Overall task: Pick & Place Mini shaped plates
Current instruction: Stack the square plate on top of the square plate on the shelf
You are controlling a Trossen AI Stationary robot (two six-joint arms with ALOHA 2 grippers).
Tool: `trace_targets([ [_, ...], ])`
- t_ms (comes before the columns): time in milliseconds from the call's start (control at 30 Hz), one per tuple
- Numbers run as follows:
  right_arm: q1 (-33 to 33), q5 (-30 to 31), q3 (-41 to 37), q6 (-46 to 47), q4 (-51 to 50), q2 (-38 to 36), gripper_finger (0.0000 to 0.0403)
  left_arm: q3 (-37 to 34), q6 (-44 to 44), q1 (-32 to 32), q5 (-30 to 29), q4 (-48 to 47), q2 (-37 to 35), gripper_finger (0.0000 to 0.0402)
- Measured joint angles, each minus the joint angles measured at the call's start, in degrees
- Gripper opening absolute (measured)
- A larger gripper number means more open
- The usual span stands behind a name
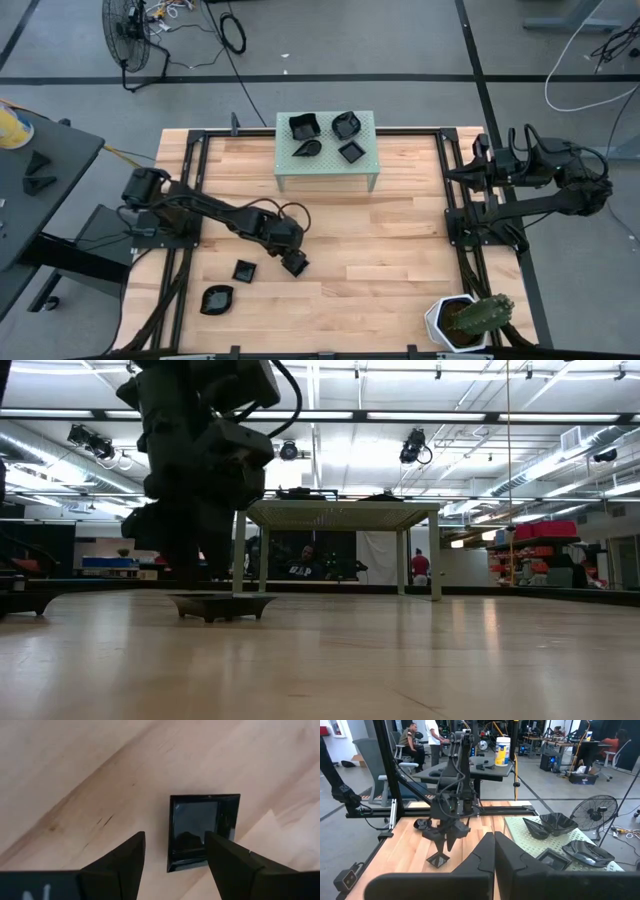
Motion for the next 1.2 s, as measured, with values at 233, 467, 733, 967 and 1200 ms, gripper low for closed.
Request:
trace_targets([
  [233,-0.02,0.02,-0.02,0.00,0.00,0.00,0.0004,0.02,0.27,-0.02,-0.10,0.31,0.65,0.0208],
  [467,-0.02,0.00,0.00,0.00,0.00,0.02,0.0004,0.90,0.79,-0.76,-0.10,0.57,2.51,0.0208],
  [733,-0.02,0.01,0.00,0.00,0.00,0.02,0.0004,0.95,0.48,-1.57,-0.59,0.14,2.40,0.0208],
  [967,-0.01,0.02,-0.02,0.00,0.00,0.02,0.0004,2.33,0.83,-1.60,0.07,-0.16,4.46,0.0208],
  [1200,0.00,0.02,0.00,0.00,0.00,0.02,0.0004,3.74,0.90,-1.57,-0.68,-0.76,5.37,0.0208],
])
